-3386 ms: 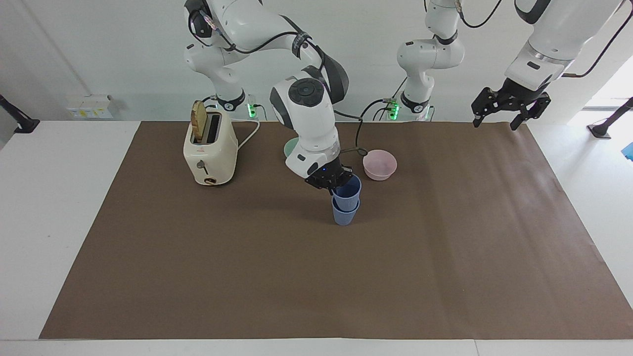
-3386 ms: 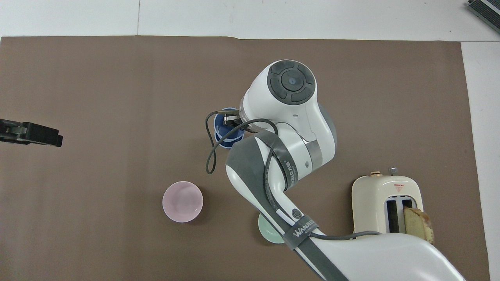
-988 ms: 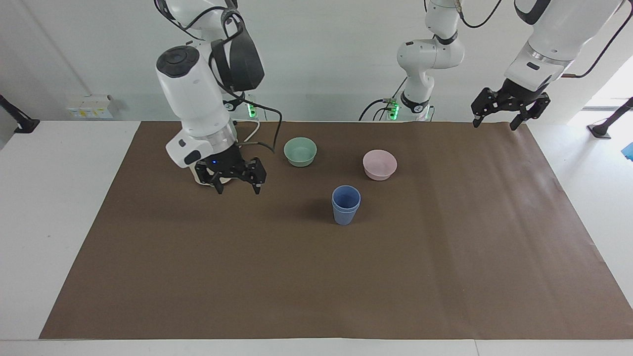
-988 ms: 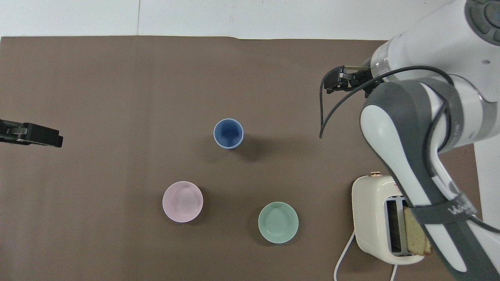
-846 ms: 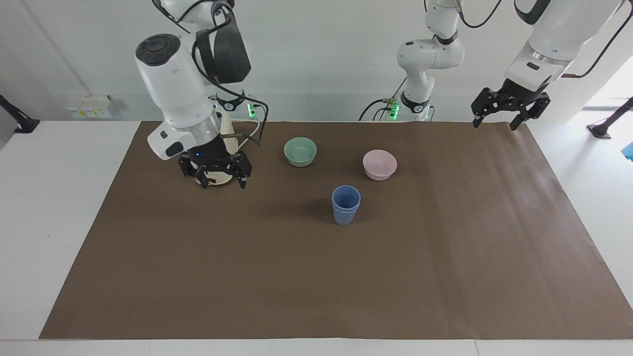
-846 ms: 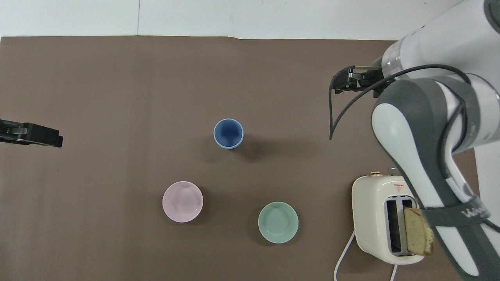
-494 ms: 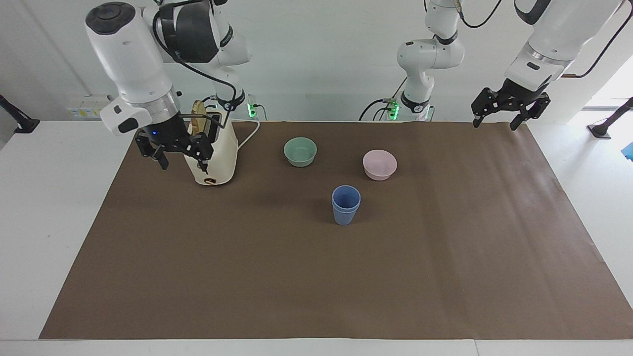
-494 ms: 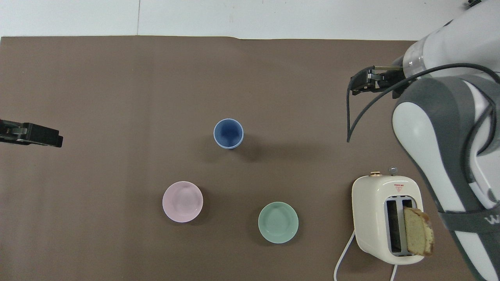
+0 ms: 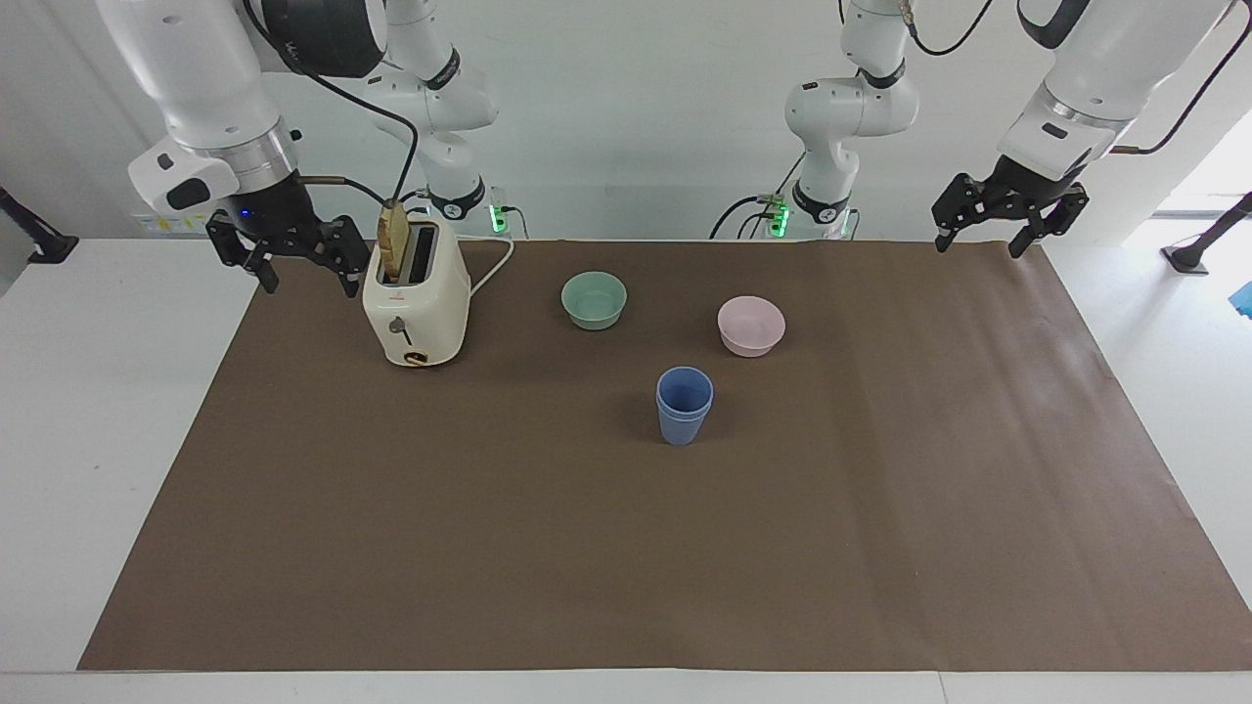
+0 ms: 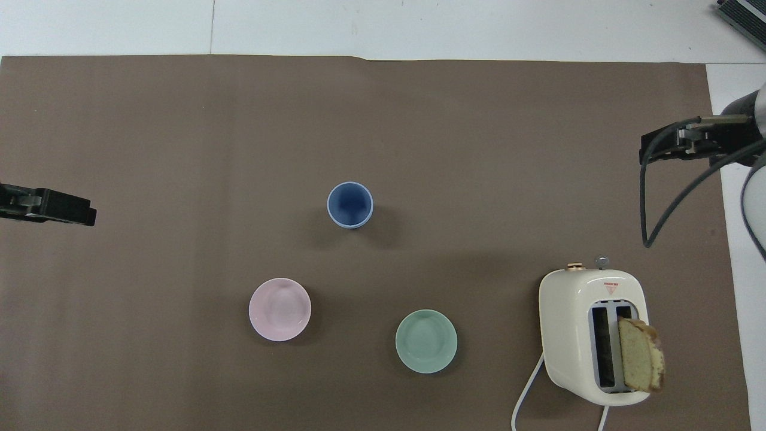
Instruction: Stack blue cups with both arms
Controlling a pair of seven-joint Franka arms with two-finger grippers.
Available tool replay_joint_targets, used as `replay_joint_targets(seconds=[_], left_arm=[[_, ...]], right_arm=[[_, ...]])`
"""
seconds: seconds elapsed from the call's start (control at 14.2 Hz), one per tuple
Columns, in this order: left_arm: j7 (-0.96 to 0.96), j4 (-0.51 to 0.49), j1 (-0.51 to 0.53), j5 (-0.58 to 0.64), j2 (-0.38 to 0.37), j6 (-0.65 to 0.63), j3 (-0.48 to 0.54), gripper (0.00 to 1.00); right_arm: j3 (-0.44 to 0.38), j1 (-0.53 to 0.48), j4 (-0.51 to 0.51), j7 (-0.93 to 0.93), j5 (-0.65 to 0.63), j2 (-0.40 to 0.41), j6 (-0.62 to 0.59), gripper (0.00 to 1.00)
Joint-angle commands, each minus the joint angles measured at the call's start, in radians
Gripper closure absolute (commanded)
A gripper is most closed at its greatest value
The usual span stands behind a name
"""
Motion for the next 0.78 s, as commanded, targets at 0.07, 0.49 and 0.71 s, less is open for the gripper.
replay_joint_targets(seconds=[0.07, 0.49, 0.71], left_arm=[[-0.002, -0.026, 0.01, -0.013, -0.023, 0.013, -0.004, 0.0], [-0.002, -0.027, 0.011, -0.013, -0.023, 0.014, -0.004, 0.0], [-0.002, -0.027, 0.011, -0.013, -0.023, 0.014, -0.004, 0.0]], right_arm=[[0.013, -0.012, -0.011, -0.031, -0.016, -0.031, -0.012, 0.0], [0.009, -0.012, -0.012, -0.024, 0.004, -0.037, -0.007, 0.0], [0.007, -0.011, -0.012, -0.024, 0.004, -0.037, -0.004, 0.0]])
